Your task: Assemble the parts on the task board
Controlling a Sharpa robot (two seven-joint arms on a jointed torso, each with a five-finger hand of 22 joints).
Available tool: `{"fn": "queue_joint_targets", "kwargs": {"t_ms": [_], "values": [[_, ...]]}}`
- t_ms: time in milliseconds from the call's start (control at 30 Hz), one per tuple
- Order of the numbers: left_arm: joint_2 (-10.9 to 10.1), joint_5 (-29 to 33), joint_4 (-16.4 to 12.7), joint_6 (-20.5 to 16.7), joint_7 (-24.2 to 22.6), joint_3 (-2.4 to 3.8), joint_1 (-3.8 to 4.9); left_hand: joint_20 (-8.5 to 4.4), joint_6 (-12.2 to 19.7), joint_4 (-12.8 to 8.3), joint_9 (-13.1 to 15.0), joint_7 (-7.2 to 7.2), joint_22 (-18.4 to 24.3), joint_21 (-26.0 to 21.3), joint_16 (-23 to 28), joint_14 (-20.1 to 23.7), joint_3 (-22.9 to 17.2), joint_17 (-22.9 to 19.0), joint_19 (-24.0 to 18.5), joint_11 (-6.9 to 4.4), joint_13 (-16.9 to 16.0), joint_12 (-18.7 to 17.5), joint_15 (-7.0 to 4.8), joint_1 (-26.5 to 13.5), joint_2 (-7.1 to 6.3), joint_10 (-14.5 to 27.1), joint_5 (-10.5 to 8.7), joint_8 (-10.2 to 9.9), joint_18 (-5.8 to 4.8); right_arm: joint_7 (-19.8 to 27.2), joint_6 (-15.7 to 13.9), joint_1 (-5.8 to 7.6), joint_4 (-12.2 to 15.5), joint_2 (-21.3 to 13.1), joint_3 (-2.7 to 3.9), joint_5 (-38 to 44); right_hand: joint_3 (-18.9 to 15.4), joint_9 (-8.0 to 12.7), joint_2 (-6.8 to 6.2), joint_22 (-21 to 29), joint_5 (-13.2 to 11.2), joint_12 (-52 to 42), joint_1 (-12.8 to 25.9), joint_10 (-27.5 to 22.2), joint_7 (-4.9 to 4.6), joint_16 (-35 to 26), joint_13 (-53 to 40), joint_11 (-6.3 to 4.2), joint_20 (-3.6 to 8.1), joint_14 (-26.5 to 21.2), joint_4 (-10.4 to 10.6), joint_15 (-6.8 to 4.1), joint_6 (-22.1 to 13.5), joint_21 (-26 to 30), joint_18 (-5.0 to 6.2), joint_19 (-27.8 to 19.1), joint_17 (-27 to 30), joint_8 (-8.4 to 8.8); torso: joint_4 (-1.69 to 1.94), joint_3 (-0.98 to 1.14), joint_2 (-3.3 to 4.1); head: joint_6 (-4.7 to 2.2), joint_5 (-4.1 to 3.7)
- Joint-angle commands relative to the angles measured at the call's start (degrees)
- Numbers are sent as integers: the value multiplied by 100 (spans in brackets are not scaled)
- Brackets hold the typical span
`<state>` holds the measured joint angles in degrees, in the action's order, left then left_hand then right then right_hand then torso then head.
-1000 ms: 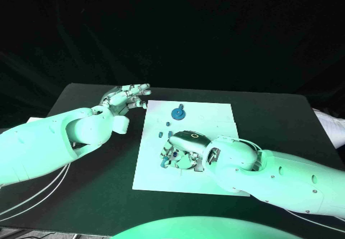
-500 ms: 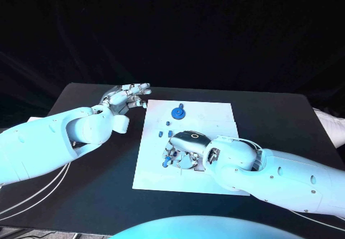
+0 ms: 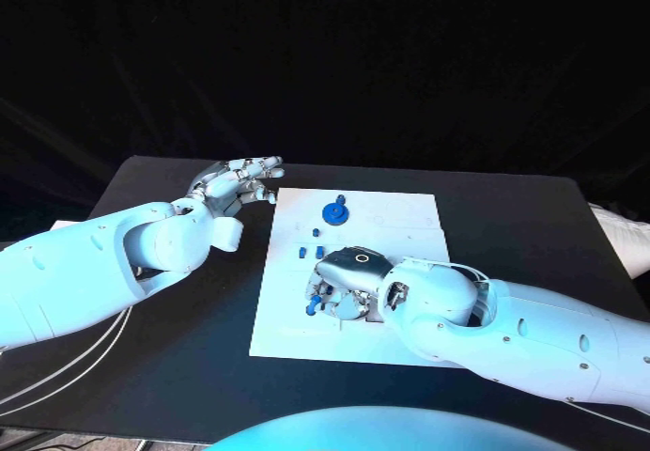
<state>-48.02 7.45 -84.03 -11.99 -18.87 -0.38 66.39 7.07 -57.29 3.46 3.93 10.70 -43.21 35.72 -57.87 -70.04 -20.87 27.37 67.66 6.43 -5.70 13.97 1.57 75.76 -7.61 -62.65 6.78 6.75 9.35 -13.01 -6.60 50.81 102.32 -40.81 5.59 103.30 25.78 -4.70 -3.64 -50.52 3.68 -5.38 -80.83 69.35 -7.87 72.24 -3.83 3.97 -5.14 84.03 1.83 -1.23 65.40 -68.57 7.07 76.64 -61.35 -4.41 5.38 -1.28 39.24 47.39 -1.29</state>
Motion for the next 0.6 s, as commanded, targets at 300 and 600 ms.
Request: {"fn": "queue_joint_targets", "kwargs": {"t_ms": [300,600], "values": [[8,-19,-18,103,-22,1,1,14,43,11,-7,1,6,-11,-10,21,35,-6,37,-6,-7,18,-10,36,22,25,-8,19,110,-14,173,-8,-41,103,-92,268,-165,89,-356,78,172,190,364,-285,-99,-39,24,117,-61,136,129,128,-358,29,0,-64,101,100,-1,2,3,0,-6],[4,-19,-20,116,-6,1,1,14,43,11,-7,1,6,-11,-10,21,35,-6,37,-6,-7,18,-10,36,22,25,-8,19,110,117,-337,-12,-33,81,-103,187,-539,100,-426,373,161,157,392,-1170,-122,-78,21,221,-155,102,119,208,-839,223,55,-206,207,91,2,1,2,-1,-13]]}}
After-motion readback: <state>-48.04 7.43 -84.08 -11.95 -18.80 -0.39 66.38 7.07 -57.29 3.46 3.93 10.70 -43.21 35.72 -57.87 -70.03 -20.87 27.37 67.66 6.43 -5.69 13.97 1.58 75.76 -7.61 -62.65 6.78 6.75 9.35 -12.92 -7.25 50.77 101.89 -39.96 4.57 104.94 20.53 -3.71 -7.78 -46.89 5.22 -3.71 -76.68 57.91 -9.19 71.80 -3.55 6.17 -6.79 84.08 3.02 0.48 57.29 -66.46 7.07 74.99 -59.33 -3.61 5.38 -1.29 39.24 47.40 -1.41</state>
